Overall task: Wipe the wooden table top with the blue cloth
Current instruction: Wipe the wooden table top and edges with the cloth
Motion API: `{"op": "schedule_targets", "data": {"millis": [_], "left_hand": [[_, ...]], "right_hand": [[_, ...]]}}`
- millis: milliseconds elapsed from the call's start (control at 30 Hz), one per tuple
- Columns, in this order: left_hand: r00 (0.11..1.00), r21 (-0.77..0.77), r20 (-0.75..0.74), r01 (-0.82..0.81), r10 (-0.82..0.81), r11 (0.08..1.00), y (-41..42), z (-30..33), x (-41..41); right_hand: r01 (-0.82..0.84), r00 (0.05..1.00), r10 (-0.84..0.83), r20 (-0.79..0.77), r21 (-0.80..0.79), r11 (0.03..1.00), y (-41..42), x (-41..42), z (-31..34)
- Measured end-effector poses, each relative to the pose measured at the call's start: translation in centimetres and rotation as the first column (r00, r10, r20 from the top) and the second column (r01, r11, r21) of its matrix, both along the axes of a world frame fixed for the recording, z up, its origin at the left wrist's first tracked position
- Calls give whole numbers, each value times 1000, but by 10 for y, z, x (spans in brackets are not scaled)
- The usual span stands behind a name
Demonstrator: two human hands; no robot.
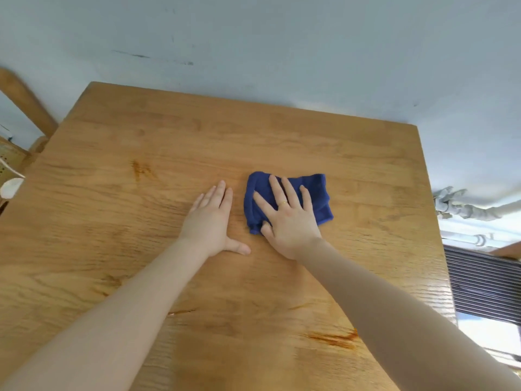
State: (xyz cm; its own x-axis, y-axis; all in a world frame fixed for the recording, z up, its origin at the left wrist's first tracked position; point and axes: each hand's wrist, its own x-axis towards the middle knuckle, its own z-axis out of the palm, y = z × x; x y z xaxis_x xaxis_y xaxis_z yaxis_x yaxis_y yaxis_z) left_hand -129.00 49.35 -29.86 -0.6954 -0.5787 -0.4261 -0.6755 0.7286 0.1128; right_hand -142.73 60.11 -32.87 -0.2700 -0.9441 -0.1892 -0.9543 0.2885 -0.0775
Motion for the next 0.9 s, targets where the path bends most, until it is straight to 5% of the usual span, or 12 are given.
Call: {"op": "schedule_targets", "data": {"millis": [167, 433, 667, 767, 900], "left_hand": [[997, 11, -38, 69, -68, 998, -6, -2, 7], [964, 82, -129, 244, -233, 966, -43, 4, 19], [947, -156, -42, 309, -319, 938, -82, 16, 10], [942, -176, 97, 333, -321, 926, -98, 13, 9], [962, -94, 97, 264, -255, 960, -100, 5, 13]], "right_hand": [[-59, 998, 59, 19, -29, 998, 19, 24, 2], [396, 918, -395, 25, -1, 918, -68, -6, 0], [155, 987, -154, 35, -11, 988, -44, 34, 3], [181, 983, -179, 27, -51, 982, -71, 5, -2], [274, 961, -274, -38, -20, 962, -102, -26, -8]]}}
